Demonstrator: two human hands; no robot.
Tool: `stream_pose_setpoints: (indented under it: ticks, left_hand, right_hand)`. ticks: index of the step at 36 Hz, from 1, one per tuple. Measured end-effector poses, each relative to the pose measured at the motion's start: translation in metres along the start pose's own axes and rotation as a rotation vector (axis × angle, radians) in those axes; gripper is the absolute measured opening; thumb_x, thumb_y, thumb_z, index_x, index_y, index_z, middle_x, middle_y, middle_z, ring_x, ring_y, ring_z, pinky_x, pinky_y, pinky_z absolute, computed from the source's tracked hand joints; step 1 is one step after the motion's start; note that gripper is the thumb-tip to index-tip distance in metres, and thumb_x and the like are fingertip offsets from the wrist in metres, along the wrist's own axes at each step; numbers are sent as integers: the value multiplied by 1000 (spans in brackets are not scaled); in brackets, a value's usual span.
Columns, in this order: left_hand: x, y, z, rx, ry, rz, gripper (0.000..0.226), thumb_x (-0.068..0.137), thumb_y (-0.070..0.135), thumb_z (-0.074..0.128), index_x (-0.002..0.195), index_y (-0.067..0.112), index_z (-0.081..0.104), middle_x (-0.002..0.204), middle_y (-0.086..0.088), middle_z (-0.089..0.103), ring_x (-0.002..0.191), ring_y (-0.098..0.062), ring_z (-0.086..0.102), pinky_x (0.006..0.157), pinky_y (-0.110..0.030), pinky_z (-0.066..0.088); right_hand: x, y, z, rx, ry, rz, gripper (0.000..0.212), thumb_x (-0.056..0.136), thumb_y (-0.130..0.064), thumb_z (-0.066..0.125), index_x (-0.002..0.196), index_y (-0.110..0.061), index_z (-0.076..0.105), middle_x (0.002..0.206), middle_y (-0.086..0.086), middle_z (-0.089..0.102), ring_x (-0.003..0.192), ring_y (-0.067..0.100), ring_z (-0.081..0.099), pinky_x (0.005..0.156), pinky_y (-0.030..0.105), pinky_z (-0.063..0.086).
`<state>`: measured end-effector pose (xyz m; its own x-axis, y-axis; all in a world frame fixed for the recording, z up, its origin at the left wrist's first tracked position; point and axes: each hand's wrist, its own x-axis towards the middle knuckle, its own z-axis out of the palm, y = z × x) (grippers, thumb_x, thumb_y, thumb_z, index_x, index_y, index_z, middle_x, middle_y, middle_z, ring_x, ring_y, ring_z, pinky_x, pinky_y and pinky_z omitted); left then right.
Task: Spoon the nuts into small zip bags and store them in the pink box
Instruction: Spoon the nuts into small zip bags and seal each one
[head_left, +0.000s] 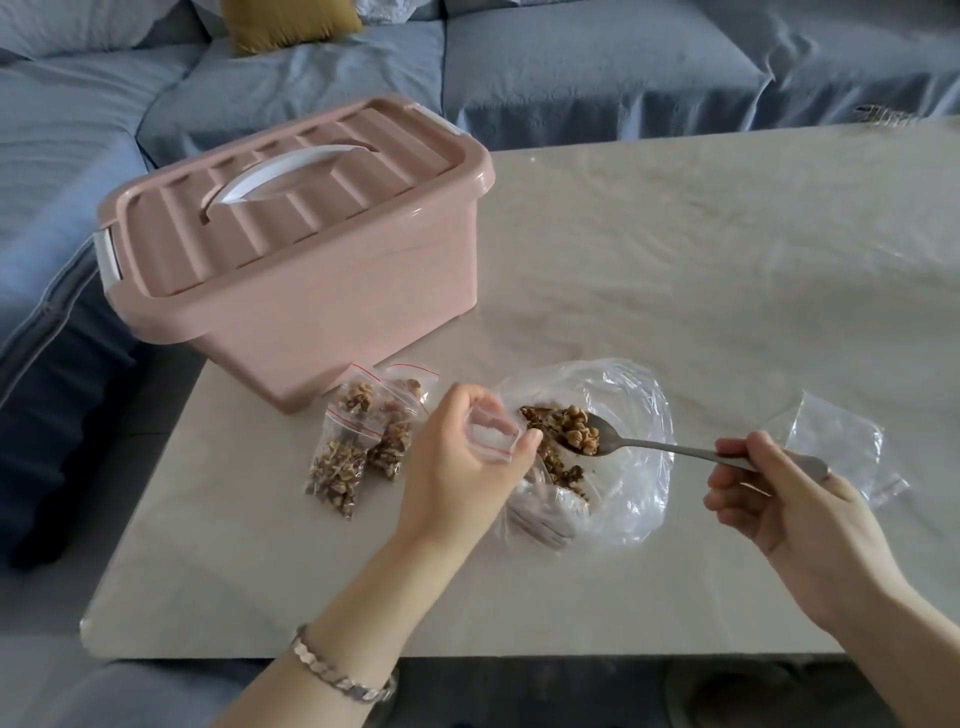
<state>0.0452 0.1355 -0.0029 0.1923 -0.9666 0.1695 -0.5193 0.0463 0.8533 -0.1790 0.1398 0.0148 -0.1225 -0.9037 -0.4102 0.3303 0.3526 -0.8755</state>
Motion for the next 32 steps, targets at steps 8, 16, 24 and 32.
stream_pose_setpoints:
  ticks: [8, 16, 24, 32]
  left_hand:
    - [7, -3, 27, 169, -136, -57, 33, 71, 26, 78, 86, 21, 49, 68, 17, 54, 79, -11, 58, 78, -23, 43]
    - [4, -2, 29, 175, -158, 43, 40, 69, 25, 80, 100, 13, 58, 81, 14, 47, 91, -15, 53, 82, -20, 39]
    - [-1, -8, 31, 106, -125, 8, 36, 63, 41, 69, 85, 20, 51, 72, 12, 54, 79, -21, 56, 75, -39, 48]
    - [-12, -19, 14, 28, 67, -49, 27, 73, 24, 75, 78, 21, 49, 74, 7, 56, 76, -5, 53, 69, -10, 39]
  right_hand:
    - [-4, -44, 7, -148, -44, -136, 31, 96, -20, 42, 77, -3, 59, 47, 7, 57, 37, 15, 54, 36, 16, 41]
    - [-5, -64, 43, -484, -146, -233, 32, 97, -15, 44, 71, -3, 60, 44, 5, 57, 36, 21, 57, 35, 21, 44]
    - [-36, -70, 73, -1023, -347, -614, 28, 83, -40, 42, 69, -26, 61, 54, -3, 63, 42, 5, 58, 51, 23, 47]
    - [-26, -52, 36, -626, -100, -559, 29, 94, -16, 48, 70, -16, 63, 60, 9, 64, 42, 24, 60, 42, 26, 48]
